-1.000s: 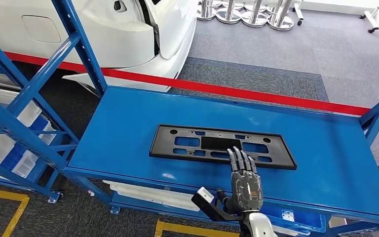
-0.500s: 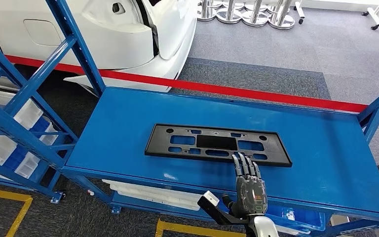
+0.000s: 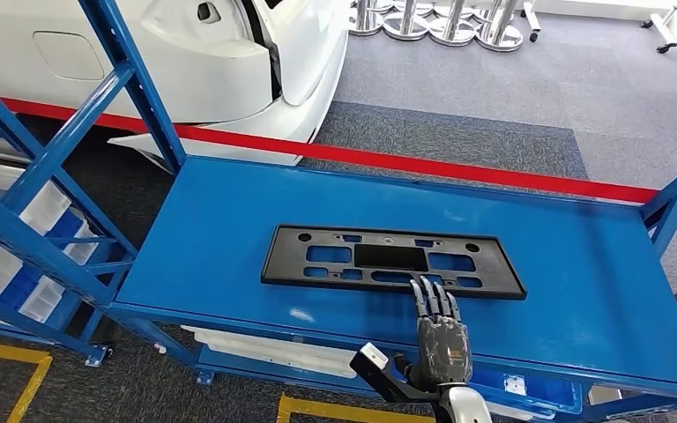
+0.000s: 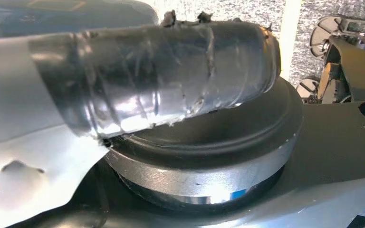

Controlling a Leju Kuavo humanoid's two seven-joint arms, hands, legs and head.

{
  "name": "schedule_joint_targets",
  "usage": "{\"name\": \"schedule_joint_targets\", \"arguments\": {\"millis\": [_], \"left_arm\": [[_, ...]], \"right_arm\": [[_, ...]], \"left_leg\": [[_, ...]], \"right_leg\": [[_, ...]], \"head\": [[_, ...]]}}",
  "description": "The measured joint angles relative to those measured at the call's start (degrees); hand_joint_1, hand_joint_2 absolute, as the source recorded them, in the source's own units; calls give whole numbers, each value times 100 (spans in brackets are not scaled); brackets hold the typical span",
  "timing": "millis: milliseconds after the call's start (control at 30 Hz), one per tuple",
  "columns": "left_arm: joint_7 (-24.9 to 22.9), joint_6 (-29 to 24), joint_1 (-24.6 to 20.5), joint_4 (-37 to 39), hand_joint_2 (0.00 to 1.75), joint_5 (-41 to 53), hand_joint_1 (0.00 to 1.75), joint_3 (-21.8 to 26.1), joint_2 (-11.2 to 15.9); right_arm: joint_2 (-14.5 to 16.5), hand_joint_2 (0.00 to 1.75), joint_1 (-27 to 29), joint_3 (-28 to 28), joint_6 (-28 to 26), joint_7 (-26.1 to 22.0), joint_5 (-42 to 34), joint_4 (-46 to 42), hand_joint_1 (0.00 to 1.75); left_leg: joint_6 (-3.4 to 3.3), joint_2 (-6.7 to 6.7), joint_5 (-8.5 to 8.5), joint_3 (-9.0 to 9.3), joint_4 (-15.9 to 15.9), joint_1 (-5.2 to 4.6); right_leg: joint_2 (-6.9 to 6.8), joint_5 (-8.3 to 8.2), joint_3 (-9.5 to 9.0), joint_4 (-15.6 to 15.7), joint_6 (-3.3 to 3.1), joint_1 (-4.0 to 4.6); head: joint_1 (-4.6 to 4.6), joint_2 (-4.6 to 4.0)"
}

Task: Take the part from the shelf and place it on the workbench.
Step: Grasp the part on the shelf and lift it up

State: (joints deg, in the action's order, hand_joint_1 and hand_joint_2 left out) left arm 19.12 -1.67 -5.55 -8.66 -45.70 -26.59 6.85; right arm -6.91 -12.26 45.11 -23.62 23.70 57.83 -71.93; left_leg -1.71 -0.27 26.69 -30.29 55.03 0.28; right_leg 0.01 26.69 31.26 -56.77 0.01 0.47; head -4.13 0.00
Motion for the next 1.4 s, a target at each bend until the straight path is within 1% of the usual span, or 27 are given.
{"name": "schedule_joint_targets", "arguments": {"millis": [67,133,167,200,233,300,367,433,500,567,633,667,700,733,800,833,900,933,1000,1033,1067,1133,1167,1200,1233,1333,1400], "left_arm": [[-2,1,3,0,0,0,0,-1,-8],[-10,1,6,0,0,0,0,-1,-9],[-14,1,8,0,0,0,0,-2,-10],[-16,1,10,0,0,0,0,-2,-10],[-17,0,13,0,0,0,0,-3,-11],[-17,-2,15,0,0,0,0,-4,-16],[-16,-5,13,0,0,0,0,-5,-19],[-17,-9,12,0,0,0,0,-7,-17],[-20,-14,15,1,0,0,0,-7,-13],[-32,-17,7,1,0,0,0,-7,-4],[-54,-16,-6,0,0,-1,0,-7,6],[-64,-15,-11,0,0,-3,0,-7,10],[-70,-15,-12,0,0,-5,0,-7,13],[-74,-17,-10,1,0,-8,0,-7,16],[-70,-29,5,5,0,-11,0,-7,21],[-62,-38,13,8,0,-13,0,-7,21],[-39,-46,21,11,0,-19,0,-7,16],[-29,-45,21,11,0,-21,0,-7,14],[-14,-43,19,11,0,-24,0,-8,8],[-10,-44,17,11,0,-23,0,-8,4],[-5,-44,16,11,0,-23,0,-9,-1],[-1,-39,13,11,0,-21,0,-10,-6],[0,-33,14,11,0,-21,0,-11,-8],[0,-26,13,11,0,-20,0,-13,-8],[0,-20,13,11,0,-18,0,-17,-8],[4,-2,8,7,0,-15,0,-45,-10],[9,8,-1,3,0,-15,0,-72,-13]], "right_arm": [[-16,175,18,-4,-13,14,-3,17,0],[-32,175,47,-11,-30,24,13,31,0],[-43,175,62,-14,-36,28,24,36,0],[-53,175,74,-16,-38,31,33,40,0],[-61,175,85,-17,-37,32,42,43,0],[-69,175,109,-17,-36,32,61,43,0],[-66,175,127,-15,-32,31,86,37,0],[-61,175,143,-8,-23,30,99,29,0],[-53,175,164,4,-16,30,108,26,0],[-40,175,173,11,-8,30,125,26,0],[-33,175,169,8,7,30,149,26,0],[-33,175,165,5,17,31,161,26,0],[-33,175,160,1,30,31,175,26,0],[-33,175,155,-4,40,32,190,26,0],[-33,175,145,-22,50,32,214,25,0],[-34,175,140,-38,52,33,221,22,0],[-47,175,125,-91,58,43,233,12,0],[-56,175,120,-114,64,51,240,7,0],[-77,175,117,-148,72,67,257,2,0],[-85,175,118,-157,74,72,267,1,0],[-94,175,119,-169,74,74,277,-2,0],[-107,175,122,-187,85,74,301,-16,0],[-112,175,123,-193,97,74,315,-27,0],[-115,175,124,-196,116,73,327,-42,0],[-118,175,125,-199,138,73,338,-60,0],[-118,175,128,-203,195,69,379,-138,0],[-105,175,127,-203,245,59,409,-201,0]], "left_leg": [[-37,18,24,42,-5,11],[-46,28,54,59,-4,13],[-42,30,74,76,-3,15],[-34,29,96,103,-3,17],[-23,27,121,143,-4,21],[11,22,161,222,1,17],[71,12,191,268,-14,1],[151,3,137,285,14,-7],[213,3,156,248,185,-9],[235,4,465,10,665,-11],[244,4,841,-378,1379,-10],[251,5,929,-510,1613,-8],[258,6,908,-547,1659,-4],[263,6,786,-478,1496,2],[269,6,415,-145,786,20],[260,10,346,-30,473,23],[206,20,348,42,180,23],[162,26,381,2,198,17],[82,39,245,2,202,41],[47,47,214,3,199,54],[20,61,179,-5,195,65],[-11,87,150,-40,195,56],[-17,99,144,-57,196,50],[-20,106,140,-66,196,42],[-22,110,139,-67,196,32],[-6,113,147,-52,199,1],[44,116,160,-60,188,-21]], "right_leg": [[-1,249,343,-585,78,-21],[-4,501,823,-1351,136,-54],[-4,520,982,-1550,145,-66],[-5,442,1038,-1547,142,-73],[-5,268,969,-1312,127,-77],[-6,-111,617,-484,74,-72],[-3,-152,371,40,17,-59],[6,-103,311,145,-52,-55],[-12,-237,202,229,-144,-72],[-62,-325,134,251,-206,-82],[-104,-355,159,247,-220,-76],[-116,-363,172,245,-217,-75],[-122,-371,184,239,-213,-76],[-121,-379,195,227,-204,-79],[-110,-389,226,177,-171,-86],[-101,-387,248,130,-143,-80],[-83,-357,300,63,-64,-64],[-78,-335,311,45,-24,-55],[-75,-249,348,-35,55,-56],[-73,-141,395,-173,92,-60],[-70,28,499,-426,127,-67],[-63,436,804,-1174,177,-77],[-61,569,942,-1506,185,-79],[-58,595,994,-1657,177,-78],[-53,515,944,-1589,153,-74],[-25,9,376,-476,2,-29],[-38,-90,169,-27,-69,2]], "head": [[6,0],[9,0],[9,0],[10,0],[10,0],[14,0],[8,0],[-2,0],[-12,0],[-31,0],[-40,0],[-40,0],[-40,0],[-40,0],[-42,0],[-44,0],[-41,0],[-35,0],[-22,0],[-6,0],[6,0],[23,0],[22,0],[23,0],[23,0],[23,0],[18,0]]}}
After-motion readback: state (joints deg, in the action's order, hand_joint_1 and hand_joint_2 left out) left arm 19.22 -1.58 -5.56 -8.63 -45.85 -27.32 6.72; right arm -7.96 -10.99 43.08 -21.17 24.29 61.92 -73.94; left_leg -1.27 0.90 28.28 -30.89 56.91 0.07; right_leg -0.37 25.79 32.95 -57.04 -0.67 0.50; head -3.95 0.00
